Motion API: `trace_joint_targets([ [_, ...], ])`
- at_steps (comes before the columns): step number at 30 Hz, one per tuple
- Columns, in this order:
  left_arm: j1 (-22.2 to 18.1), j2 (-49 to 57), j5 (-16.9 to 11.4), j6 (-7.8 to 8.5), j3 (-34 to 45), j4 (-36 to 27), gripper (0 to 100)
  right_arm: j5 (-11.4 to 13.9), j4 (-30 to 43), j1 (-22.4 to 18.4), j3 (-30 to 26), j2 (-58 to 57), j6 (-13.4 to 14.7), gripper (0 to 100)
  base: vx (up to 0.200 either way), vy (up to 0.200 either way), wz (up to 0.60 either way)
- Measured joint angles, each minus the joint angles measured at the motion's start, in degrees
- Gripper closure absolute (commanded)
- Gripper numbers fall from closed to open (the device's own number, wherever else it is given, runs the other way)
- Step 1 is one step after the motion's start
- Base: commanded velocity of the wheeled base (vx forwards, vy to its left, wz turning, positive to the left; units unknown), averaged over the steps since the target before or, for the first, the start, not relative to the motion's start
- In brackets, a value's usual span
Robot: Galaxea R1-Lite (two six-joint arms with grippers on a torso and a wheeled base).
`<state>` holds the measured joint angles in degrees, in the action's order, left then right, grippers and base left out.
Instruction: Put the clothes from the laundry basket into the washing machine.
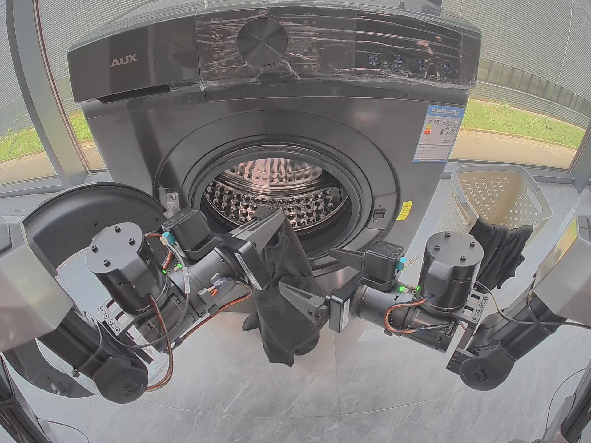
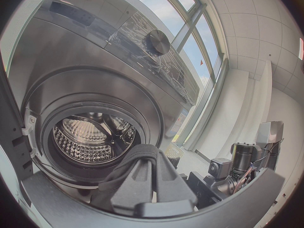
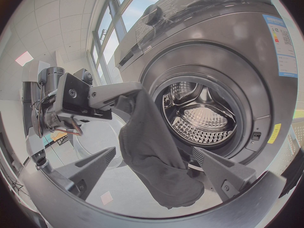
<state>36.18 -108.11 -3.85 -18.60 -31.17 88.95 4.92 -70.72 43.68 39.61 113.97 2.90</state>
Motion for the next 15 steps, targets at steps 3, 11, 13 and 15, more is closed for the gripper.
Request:
trace_joint_targets([
  [3, 0.11, -0.50, 0.95, 0.00, -0.24, 0.02, 100, 0.13, -0.12, 0.76, 0.90, 0.59, 0.00, 0, 0.000, 0.000, 0.00],
  [11, 0.30, -1.32, 1.65, 0.00, -0.80, 0.02, 100, -0.24, 0.07, 1.38, 4.57, 2.32, -0.01, 0, 0.000, 0.000, 0.00],
  [13, 0.33, -1.32, 1.65, 0.00, -0.77, 0.02, 100, -0.59, 0.27, 1.18, 5.79, 2.93, -0.01, 0, 0.000, 0.000, 0.00],
  [15, 0.34, -1.23, 1.62, -0.04, -0.63, 0.02, 100, -1.43, 0.51, 0.63, 7.11, 3.73, -0.04, 0, 0.000, 0.000, 0.00],
])
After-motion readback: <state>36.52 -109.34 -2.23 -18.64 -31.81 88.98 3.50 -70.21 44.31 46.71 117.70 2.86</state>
